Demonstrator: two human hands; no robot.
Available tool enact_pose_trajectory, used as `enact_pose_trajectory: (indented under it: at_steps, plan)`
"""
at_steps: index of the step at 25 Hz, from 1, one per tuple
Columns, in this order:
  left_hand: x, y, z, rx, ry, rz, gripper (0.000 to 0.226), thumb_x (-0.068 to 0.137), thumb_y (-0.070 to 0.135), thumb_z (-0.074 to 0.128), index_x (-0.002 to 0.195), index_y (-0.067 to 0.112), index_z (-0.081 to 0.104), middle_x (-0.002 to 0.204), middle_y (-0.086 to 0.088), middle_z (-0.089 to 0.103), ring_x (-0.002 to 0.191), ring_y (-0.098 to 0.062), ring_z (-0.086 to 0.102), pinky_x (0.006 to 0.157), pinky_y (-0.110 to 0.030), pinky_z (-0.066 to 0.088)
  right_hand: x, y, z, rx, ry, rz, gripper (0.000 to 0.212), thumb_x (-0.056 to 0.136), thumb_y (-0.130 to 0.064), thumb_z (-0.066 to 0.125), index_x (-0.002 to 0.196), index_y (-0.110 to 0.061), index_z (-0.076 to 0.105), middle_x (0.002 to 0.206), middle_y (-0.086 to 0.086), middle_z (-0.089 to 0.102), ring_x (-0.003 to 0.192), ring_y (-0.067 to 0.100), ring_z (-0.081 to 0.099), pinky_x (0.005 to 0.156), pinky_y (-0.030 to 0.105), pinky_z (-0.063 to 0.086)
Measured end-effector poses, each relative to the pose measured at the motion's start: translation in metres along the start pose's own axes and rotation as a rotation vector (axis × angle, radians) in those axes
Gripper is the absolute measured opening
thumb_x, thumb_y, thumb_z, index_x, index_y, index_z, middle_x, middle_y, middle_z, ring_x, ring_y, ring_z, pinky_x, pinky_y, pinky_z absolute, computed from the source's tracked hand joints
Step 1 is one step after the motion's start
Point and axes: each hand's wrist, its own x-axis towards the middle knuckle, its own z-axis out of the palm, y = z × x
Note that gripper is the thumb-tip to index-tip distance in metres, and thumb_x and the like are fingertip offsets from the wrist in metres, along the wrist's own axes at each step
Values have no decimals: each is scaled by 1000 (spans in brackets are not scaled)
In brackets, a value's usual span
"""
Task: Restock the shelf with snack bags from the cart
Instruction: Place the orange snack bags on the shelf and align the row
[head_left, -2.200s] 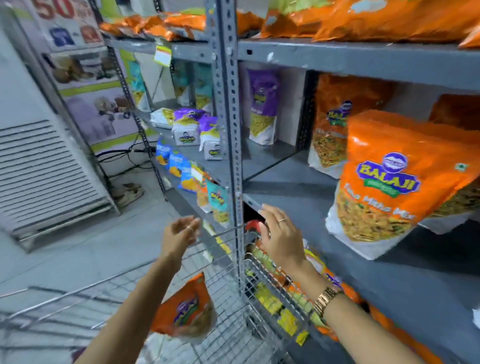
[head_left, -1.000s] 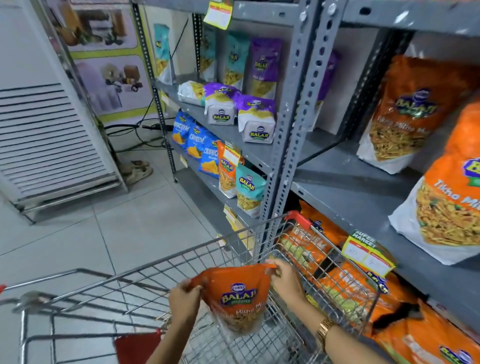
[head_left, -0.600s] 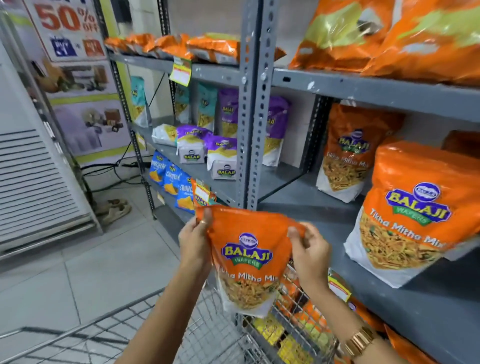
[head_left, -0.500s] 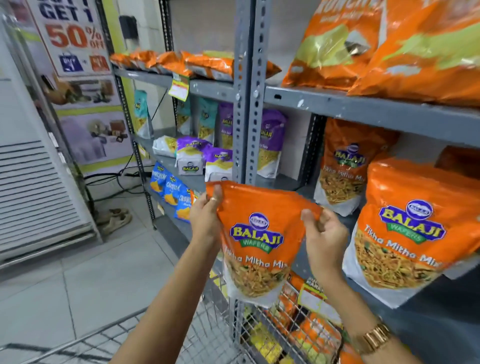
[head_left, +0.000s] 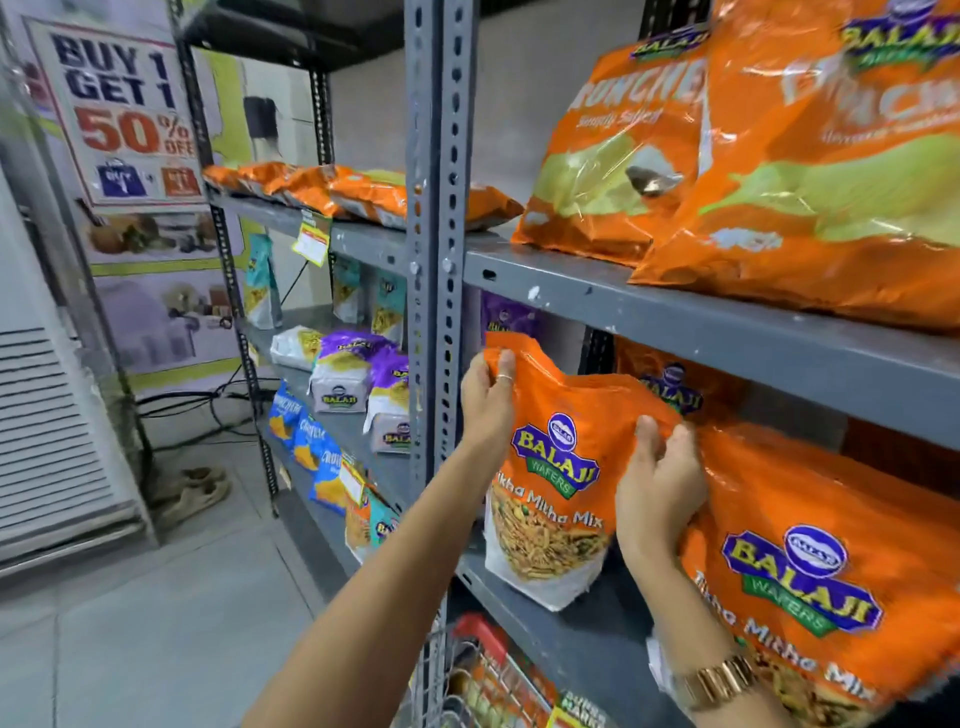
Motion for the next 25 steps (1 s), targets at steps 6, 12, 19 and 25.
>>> enact_pose_trajectory:
  at_steps: [6, 12, 19, 25]
  plan:
    - [32, -18, 17, 204, -1, -47, 42, 90, 49, 34, 113, 17, 47, 121, -14, 56, 112, -31, 56, 99, -49, 46, 13, 9, 18, -33, 2, -29, 22, 91, -18, 49, 89, 3, 58, 90, 24, 67, 74, 15, 48, 49, 20, 21]
    - [48, -21, 10, 364, 59, -148, 58, 93, 50, 26, 139, 15, 26, 143, -15, 41, 129, -36, 41, 110, -49, 32, 9, 29, 34, -64, -116, -55, 20, 90, -26, 49, 78, -11, 53, 71, 10, 58, 55, 9, 45, 48, 15, 24]
    - [20, -71, -11, 309, -37, -471, 81, 79, 73, 12, 136, 19, 26, 139, -16, 46, 120, -36, 51, 102, -50, 41, -18, 71, 48, 22, -509, 93, 37, 86, -43, 46, 106, -13, 53, 103, 10, 66, 84, 19, 59, 69, 26, 45]
    - [-18, -105, -42, 166, -113, -648, 67, 92, 53, 13, 133, 7, 41, 140, -18, 46, 128, -32, 44, 103, -40, 35, -40, 99, 53, -35, -744, 221, 45, 87, -48, 42, 123, -20, 42, 111, 8, 63, 97, 27, 60, 78, 30, 46]
